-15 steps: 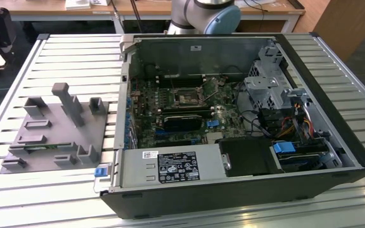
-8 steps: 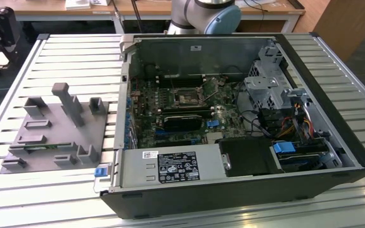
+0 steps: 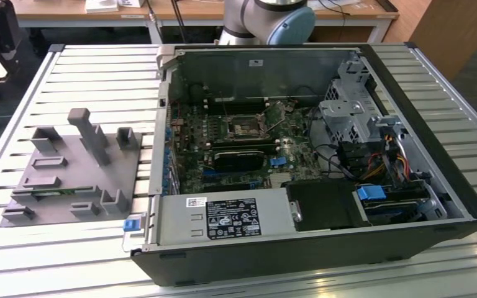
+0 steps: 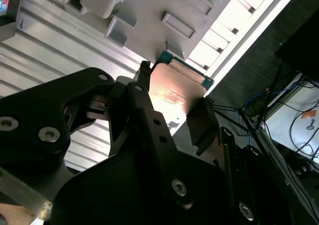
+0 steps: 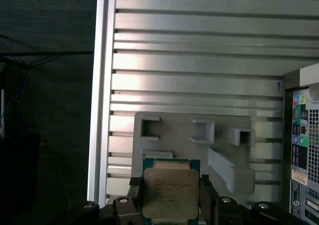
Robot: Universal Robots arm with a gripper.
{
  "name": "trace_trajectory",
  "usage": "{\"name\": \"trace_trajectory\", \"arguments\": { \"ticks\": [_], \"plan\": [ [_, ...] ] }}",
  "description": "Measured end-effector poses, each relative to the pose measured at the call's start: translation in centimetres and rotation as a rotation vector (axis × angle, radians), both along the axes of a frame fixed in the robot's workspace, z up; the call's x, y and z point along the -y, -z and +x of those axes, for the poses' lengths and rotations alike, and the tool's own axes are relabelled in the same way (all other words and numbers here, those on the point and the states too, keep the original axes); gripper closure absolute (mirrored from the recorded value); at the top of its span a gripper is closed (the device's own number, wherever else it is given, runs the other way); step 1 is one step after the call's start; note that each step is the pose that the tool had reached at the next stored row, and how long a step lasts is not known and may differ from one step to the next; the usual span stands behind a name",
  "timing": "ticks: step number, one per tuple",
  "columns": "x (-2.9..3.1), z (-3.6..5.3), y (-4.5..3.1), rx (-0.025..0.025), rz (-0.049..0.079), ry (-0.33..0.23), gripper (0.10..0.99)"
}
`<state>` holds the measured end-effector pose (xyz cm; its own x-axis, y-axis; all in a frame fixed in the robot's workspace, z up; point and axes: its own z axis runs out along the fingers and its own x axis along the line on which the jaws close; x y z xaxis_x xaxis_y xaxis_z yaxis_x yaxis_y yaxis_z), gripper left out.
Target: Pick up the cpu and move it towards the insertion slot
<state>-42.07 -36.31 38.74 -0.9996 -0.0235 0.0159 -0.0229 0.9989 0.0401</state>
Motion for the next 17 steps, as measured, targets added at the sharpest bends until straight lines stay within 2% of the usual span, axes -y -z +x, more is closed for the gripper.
{"name": "trace_trajectory", "arguments": {
  "ticks": [17],
  "plan": [
    [-0.01,1.36,-0.46,-0.0098,0.0,0.0,0.541]
  ]
}}
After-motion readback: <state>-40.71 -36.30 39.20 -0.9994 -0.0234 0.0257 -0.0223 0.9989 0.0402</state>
